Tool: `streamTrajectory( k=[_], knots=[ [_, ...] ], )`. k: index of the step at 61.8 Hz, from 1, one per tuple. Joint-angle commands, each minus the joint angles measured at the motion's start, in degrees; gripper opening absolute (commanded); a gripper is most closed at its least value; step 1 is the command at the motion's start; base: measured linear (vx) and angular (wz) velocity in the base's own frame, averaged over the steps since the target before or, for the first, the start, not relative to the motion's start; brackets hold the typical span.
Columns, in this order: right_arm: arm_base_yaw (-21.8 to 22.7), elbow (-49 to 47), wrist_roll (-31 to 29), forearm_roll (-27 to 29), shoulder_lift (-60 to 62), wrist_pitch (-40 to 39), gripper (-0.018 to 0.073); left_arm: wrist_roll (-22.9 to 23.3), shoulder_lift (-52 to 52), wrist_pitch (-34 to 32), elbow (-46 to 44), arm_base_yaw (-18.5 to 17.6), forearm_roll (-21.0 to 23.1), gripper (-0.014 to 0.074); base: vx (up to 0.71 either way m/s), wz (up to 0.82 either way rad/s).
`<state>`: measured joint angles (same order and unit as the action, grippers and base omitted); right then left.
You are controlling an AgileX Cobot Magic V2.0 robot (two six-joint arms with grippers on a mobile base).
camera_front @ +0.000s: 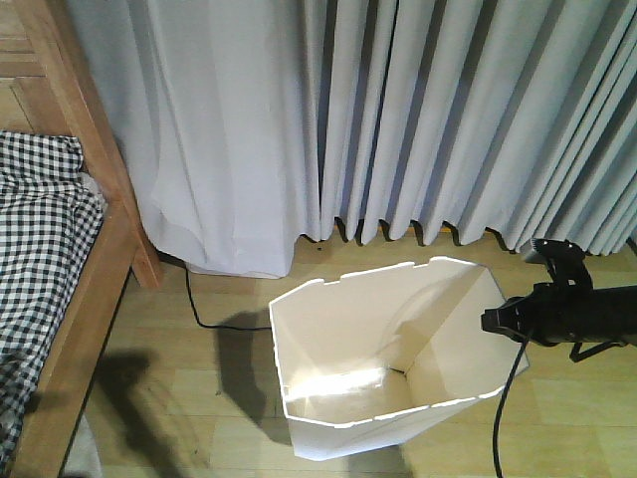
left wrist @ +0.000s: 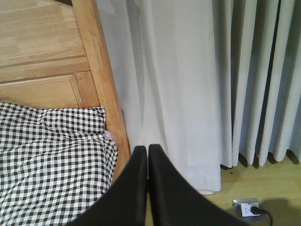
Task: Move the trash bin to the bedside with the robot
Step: 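Keep holding the bin and drive up beside the bed, then lower the held bin onto the floor beside the bed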
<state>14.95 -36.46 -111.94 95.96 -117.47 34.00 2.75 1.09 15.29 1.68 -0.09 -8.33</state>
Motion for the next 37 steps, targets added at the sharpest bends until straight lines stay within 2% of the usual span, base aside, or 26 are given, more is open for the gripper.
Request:
streamTrajectory(
  k=[1,12,24,37],
  knots=[
    [0.18,-0.83,1.24,3.68,3.83,13.24,-0.0006,0.46,0.57,-4.20,1.65,-0.35,0.29,-0.0006,0.00,0.00],
    [0.18,-1.55,1.99,6.09,2.92,9.85,-0.0006,0.46,0.57,-4.20,1.65,-0.35,0.29,-0.0006,0.00,0.00],
    [0.30,-6.87,8.41,5.91,-3.41,7.69,-0.0006,0.46,0.57,-4.20,1.65,-0.35,0.29,-0.0006,0.00,0.00],
    [0.30,-13.52,8.95,5.86,-12.42,7.14,-0.0006,0.46,0.57,-4.20,1.65,-0.35,0.29,-0.0006,0.00,0.00]
  ],
)
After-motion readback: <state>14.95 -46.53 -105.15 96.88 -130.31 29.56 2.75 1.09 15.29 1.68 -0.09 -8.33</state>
